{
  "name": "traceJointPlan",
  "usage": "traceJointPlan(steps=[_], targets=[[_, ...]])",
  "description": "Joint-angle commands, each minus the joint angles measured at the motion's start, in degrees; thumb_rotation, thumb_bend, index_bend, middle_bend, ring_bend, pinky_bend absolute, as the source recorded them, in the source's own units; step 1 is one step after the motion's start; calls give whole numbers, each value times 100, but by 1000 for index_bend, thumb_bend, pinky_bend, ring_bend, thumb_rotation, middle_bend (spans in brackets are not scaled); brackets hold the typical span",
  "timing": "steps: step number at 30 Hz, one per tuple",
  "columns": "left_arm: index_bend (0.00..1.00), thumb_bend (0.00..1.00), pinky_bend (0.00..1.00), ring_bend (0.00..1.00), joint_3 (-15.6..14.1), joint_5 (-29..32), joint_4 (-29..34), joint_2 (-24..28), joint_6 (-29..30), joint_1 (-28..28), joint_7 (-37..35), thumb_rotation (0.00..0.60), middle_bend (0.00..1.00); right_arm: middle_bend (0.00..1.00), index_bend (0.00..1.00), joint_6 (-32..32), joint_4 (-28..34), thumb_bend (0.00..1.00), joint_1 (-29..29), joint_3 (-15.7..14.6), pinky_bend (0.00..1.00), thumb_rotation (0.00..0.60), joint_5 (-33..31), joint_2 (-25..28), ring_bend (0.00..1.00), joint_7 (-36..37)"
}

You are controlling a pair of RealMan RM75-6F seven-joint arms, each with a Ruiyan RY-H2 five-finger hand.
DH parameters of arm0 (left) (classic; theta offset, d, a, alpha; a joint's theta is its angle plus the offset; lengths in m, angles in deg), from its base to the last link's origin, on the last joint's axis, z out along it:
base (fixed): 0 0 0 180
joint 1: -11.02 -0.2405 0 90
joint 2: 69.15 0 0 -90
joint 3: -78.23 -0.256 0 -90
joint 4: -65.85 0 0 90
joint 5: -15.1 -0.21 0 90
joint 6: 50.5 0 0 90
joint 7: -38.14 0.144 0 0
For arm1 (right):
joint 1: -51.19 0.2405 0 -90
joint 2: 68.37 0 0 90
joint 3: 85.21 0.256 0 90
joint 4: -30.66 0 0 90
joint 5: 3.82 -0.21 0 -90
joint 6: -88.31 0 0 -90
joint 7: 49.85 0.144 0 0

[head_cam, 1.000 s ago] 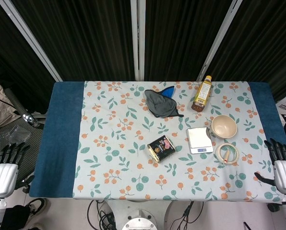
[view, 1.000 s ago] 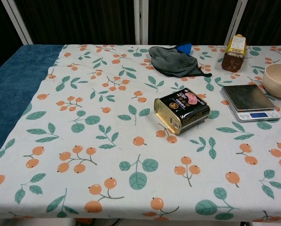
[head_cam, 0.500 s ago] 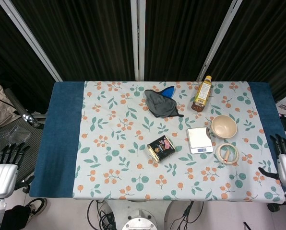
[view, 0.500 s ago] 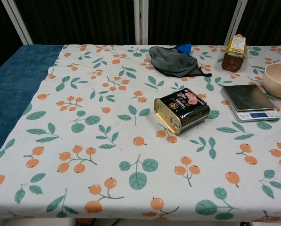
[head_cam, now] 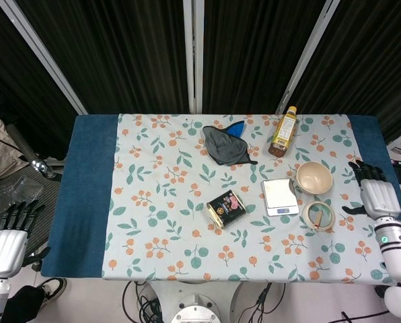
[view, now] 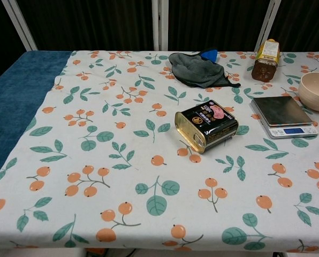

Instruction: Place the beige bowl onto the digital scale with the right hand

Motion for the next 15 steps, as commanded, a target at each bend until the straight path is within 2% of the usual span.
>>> traceJointPlan(steps=[1,7,9,15], targets=[[126,122,37,0,-23,1,-37,-21,-12,-11,-31,600,51,0,0,517,153,12,424,61,0,600,-653,-32,0,-599],[126,123,36,0,-46,-19,-103,-41,12,-33,-103,600,50,0,0,966,252,0,1070,-85,0,600,-1902,-56,0,-1562],[126,123,35,0,-51,-27,-120,-48,19,-38,-127,600,51,0,0,923,195,0,1271,-141,0,600,-2218,-150,0,-1820],[126,123,30,0,-84,-47,-137,-71,-41,-21,-101,600,50,0,0,1000,-90,0,1639,-231,0,600,-2702,-445,0,-2011]])
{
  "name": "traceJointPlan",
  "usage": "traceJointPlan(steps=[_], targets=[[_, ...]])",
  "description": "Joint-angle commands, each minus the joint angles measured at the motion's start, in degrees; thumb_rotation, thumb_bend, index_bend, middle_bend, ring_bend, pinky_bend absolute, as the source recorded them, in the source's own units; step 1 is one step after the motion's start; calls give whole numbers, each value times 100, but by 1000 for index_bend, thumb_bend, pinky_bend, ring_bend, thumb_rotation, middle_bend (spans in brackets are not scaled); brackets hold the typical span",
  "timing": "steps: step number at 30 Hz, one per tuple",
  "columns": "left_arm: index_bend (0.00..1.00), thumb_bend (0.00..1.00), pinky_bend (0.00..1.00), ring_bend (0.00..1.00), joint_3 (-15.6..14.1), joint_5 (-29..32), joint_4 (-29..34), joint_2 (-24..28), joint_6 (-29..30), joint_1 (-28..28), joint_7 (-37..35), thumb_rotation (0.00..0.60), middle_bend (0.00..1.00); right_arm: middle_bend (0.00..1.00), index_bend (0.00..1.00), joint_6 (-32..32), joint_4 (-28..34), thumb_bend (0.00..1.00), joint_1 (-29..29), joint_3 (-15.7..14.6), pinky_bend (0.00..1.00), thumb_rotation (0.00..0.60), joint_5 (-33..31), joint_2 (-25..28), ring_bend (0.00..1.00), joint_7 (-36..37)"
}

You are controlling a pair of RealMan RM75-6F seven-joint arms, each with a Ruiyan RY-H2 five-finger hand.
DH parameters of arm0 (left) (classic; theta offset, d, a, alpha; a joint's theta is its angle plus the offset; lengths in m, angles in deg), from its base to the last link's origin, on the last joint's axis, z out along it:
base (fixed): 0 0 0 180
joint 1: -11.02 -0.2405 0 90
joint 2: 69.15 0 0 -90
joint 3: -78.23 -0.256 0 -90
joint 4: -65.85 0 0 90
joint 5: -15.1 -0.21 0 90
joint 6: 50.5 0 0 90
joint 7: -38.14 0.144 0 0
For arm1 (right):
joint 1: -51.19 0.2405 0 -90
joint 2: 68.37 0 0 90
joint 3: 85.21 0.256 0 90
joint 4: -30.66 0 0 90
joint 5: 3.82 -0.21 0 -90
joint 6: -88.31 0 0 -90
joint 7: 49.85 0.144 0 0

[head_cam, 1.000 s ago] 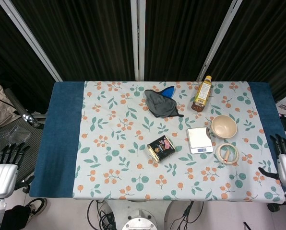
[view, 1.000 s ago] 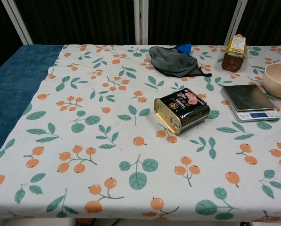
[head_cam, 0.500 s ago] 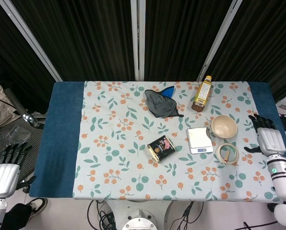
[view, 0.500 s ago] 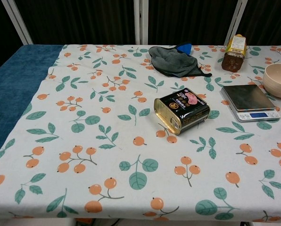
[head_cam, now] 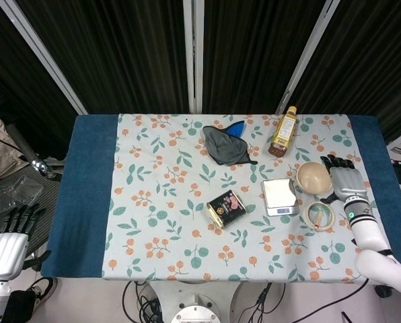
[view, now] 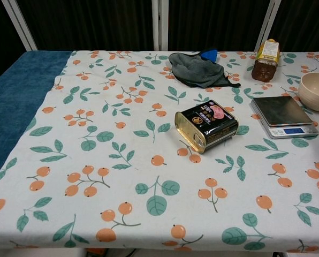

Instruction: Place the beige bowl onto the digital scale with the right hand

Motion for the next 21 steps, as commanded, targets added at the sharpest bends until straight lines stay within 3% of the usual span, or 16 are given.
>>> traceJointPlan(steps=[1,8,14,21], targets=[[126,123,30,0,3,-4,11,1,5,3,7,600,51,0,0,175,-199,0,207,-97,0,600,-261,-155,0,-121],[126,123,30,0,10,-51,126,72,19,25,75,600,51,0,0,436,-483,0,505,-292,0,600,-679,-327,0,-140],[126,123,30,0,-3,-53,171,100,-12,36,116,600,51,0,0,373,-718,0,599,-317,0,600,-631,-470,0,21],[126,123,30,0,3,-17,218,141,-13,25,145,600,50,0,0,750,-997,0,823,-473,0,600,-857,-540,0,45]])
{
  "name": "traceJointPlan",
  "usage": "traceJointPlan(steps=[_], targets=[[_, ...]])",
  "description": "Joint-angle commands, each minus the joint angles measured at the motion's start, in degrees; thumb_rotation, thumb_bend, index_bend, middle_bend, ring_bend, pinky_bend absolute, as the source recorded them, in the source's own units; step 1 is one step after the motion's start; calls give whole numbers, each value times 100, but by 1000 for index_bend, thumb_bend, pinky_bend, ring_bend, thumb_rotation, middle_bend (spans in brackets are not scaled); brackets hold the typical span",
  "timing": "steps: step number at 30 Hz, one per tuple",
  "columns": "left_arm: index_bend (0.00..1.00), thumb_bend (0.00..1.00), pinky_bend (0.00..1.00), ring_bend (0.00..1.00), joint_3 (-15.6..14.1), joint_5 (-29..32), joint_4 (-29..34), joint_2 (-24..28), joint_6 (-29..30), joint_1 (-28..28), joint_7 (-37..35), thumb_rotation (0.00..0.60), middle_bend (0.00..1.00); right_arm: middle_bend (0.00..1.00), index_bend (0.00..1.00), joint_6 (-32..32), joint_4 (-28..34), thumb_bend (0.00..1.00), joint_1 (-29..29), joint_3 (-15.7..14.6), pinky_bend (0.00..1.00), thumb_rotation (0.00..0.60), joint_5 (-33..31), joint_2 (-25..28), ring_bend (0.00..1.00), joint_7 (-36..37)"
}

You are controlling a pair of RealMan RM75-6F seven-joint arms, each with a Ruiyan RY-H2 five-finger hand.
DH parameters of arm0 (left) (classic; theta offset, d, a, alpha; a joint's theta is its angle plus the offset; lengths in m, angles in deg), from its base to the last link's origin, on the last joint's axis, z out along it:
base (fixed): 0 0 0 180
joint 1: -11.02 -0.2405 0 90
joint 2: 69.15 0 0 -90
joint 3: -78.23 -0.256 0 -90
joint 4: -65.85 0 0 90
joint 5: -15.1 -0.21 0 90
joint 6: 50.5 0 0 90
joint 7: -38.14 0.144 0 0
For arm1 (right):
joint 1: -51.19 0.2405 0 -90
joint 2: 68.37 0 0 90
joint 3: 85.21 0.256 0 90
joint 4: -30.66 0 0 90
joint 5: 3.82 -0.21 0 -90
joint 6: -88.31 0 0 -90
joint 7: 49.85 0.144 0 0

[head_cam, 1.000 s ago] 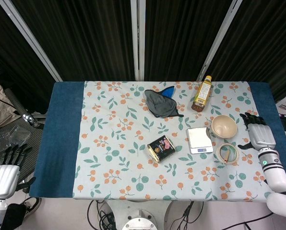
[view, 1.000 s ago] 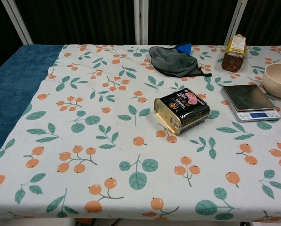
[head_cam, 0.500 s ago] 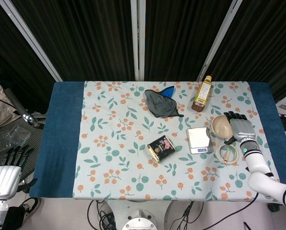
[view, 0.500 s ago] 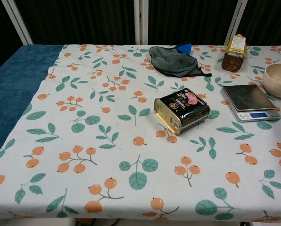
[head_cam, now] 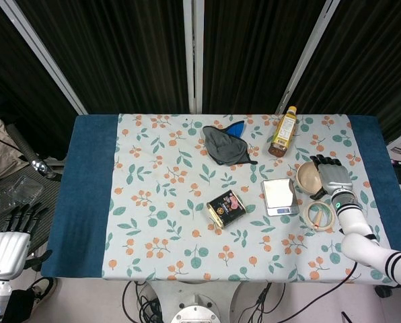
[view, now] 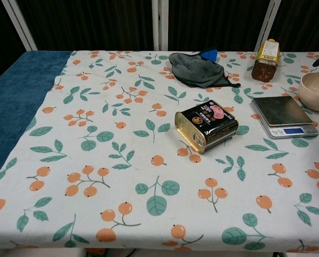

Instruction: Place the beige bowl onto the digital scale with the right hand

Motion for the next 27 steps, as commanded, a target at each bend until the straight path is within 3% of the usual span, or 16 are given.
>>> traceJointPlan(steps=[1,10,21,27], targets=[[126,123,30,0,0,15,16,16,-9,-2,7,600,50,0,0,128,-109,0,108,-80,0,600,-141,-45,0,1],[126,123,30,0,-3,43,84,64,-50,6,14,600,51,7,0,259,-275,0,255,-205,0,600,-182,-107,0,179],[126,122,30,0,-12,66,39,37,-68,-3,-35,600,51,216,0,-18,-360,10,110,-206,0,600,262,-179,0,538],[126,123,30,0,-17,54,30,34,-45,-15,-56,600,50,257,0,-196,-93,26,25,-113,0,600,552,-15,0,747]])
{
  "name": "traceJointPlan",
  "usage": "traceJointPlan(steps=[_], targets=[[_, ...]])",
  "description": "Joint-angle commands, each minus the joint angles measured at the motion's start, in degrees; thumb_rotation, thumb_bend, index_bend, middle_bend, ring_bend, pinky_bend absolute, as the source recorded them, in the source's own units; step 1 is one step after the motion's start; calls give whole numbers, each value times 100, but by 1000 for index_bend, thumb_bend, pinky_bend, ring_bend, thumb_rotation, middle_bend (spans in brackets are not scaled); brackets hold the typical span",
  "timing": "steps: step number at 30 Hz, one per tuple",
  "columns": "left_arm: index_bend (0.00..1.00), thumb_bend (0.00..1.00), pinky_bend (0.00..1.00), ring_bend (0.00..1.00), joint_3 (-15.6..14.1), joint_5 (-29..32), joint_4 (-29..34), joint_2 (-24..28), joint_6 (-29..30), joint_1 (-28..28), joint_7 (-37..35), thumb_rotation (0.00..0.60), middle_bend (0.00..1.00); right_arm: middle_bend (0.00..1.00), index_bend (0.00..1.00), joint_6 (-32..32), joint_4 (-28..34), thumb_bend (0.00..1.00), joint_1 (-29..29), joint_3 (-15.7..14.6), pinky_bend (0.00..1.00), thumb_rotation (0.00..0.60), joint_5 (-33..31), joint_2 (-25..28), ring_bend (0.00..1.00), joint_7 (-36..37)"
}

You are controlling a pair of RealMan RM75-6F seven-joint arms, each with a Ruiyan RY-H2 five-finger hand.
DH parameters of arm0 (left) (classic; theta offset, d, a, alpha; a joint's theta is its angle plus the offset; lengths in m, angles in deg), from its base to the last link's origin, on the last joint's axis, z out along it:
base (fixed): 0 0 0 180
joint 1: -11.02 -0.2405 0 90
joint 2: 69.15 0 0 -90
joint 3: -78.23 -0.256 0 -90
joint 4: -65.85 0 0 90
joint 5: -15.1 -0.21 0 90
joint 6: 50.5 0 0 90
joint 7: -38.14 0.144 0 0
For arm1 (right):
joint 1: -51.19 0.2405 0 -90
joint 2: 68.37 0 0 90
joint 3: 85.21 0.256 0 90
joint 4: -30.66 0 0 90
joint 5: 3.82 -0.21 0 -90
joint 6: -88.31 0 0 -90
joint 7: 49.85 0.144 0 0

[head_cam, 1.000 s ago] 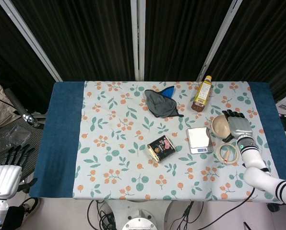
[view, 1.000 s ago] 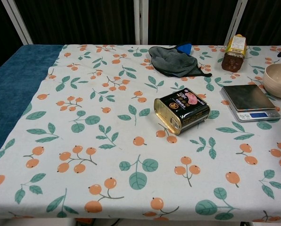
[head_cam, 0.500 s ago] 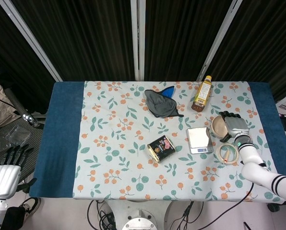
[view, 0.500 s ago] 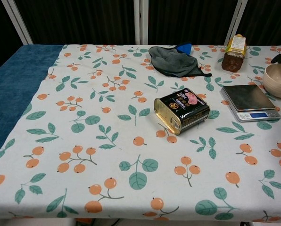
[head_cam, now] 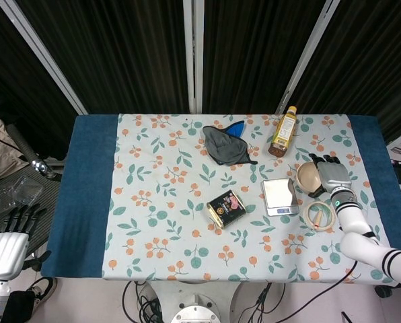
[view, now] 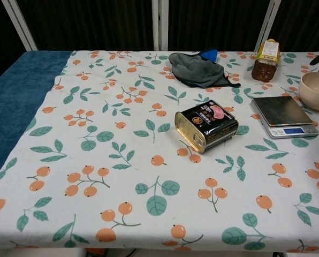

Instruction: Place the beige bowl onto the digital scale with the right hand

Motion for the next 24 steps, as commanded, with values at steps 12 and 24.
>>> traceJointPlan(steps=[12,24], targets=[[127,123,30,0,-2,-5,-78,-63,52,-34,-69,600,51,253,0,-523,1361,26,-16,161,0,600,694,598,0,21],[133,123,30,0,-30,-19,-128,-26,178,-131,-205,600,51,236,0,-682,1624,26,197,-95,0,600,507,361,0,-534]])
